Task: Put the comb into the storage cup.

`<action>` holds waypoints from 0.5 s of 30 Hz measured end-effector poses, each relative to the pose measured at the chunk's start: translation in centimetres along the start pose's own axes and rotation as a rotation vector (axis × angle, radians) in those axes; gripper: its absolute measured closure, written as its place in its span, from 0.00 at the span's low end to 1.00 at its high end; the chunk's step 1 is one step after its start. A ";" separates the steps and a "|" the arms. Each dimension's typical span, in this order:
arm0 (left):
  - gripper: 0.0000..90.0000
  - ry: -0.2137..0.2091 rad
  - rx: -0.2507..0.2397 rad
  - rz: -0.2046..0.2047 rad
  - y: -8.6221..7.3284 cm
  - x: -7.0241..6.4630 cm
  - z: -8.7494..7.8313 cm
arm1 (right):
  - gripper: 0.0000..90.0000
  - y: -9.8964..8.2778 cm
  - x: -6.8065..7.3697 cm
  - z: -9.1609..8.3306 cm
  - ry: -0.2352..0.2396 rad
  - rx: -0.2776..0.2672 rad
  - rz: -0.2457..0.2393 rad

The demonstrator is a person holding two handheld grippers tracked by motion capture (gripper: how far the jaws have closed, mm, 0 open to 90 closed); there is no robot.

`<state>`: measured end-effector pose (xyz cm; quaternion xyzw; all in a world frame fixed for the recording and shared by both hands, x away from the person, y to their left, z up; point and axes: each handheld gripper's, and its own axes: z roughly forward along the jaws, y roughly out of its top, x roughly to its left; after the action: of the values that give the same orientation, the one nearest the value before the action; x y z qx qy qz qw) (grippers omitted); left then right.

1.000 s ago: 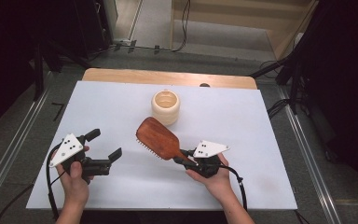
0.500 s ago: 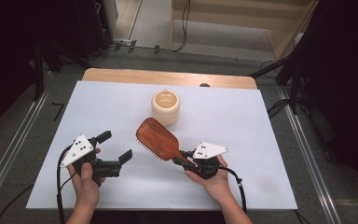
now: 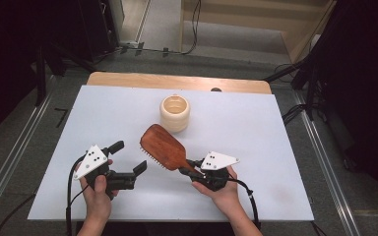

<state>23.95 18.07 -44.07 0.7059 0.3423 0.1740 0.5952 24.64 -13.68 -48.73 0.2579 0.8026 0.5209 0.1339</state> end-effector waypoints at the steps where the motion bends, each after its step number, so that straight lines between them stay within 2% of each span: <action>1: 0.00 -0.001 -0.002 -0.003 0.0 0.0 0.1 | 0.77 0.0 0.0 0.0 -0.004 -0.003 0.000; 8: 0.00 -0.015 0.013 -0.054 -0.4 0.0 0.6 | 0.77 0.0 0.5 0.4 0.009 -0.009 -0.002; 15: 0.00 -0.031 -0.008 -0.096 -0.3 -0.6 1.1 | 0.77 0.2 1.1 0.8 0.019 -0.022 -0.017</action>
<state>24.18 16.87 -44.53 0.6890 0.3657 0.1357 0.6108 24.12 -12.38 -48.83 0.2447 0.8002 0.5310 0.1335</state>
